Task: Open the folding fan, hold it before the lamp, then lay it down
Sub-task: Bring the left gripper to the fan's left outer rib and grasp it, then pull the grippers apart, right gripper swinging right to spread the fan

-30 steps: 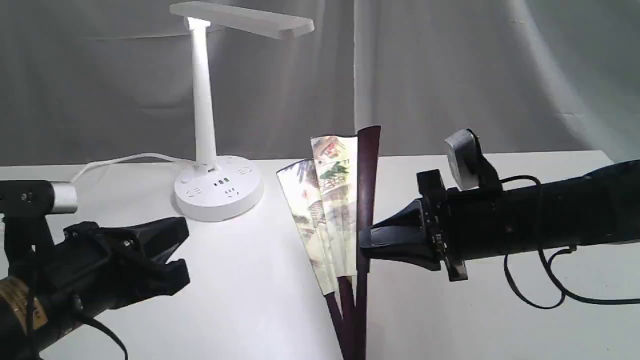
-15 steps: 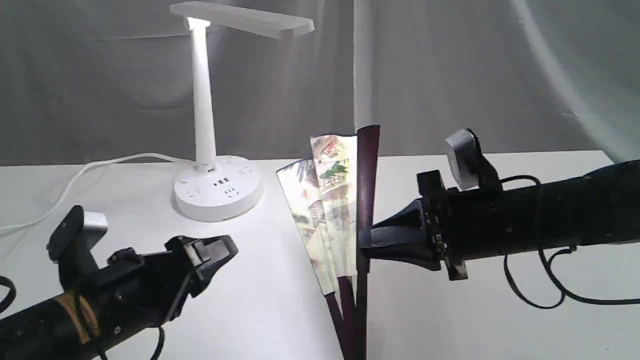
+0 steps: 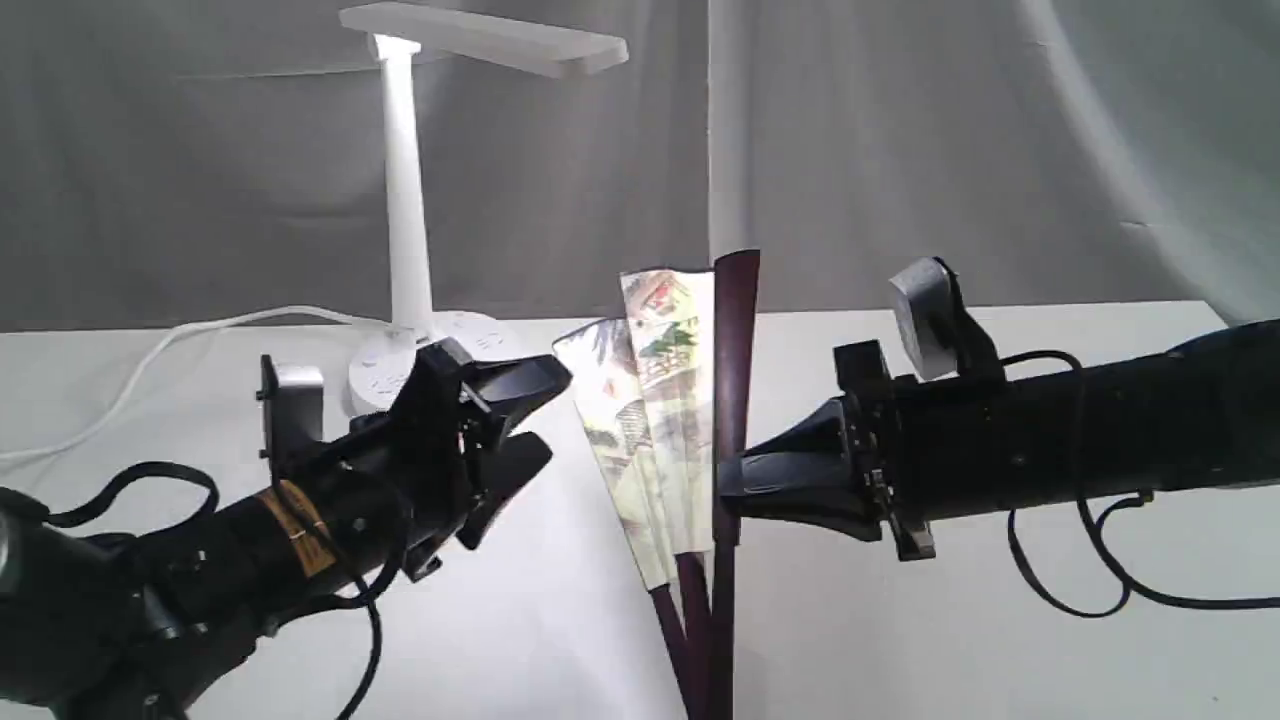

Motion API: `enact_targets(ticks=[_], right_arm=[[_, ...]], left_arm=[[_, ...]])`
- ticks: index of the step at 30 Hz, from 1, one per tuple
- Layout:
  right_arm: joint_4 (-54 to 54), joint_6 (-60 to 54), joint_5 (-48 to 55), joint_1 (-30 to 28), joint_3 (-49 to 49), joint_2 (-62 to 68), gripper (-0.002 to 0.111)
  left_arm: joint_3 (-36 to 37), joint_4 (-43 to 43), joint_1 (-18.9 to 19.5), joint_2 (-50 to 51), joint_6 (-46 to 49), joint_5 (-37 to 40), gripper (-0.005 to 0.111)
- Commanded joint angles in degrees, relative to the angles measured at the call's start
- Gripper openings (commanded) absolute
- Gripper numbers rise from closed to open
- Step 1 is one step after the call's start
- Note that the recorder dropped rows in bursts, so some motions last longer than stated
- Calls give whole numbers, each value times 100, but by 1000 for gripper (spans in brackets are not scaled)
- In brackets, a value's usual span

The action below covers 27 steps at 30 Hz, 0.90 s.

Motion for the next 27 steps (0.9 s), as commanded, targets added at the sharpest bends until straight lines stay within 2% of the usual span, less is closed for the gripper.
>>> enact_targets(ticks=[1,8,15,17,22,24,27], right_arm=[[3,-95,96,-45,18,-89,0],[-7,-152,96,-45,18,-89,0],[-8,-219,96,-45,18,-89,0],[-8,-219,96,-45,18,-89,0],[-8,-241,96,-45,18,-89,0],[-8,-241,96,-45,18,-89,0],[-8,-241,96,-45,18,-89,0]], left_arm=[[-289,123,-30,281,-554,-172,61],[-772,213,-30,681,-1057,-252,61],[-1250,777,-30,1159,-1601,-851,61],[-1260,762,-30,1228,-1601,-985,56],[-1260,762,-30,1242,-1601,-985,30],[-1260,762,-30,1242,-1601,-985,25],[-1260,762,-30,1242,-1580,-985,24]])
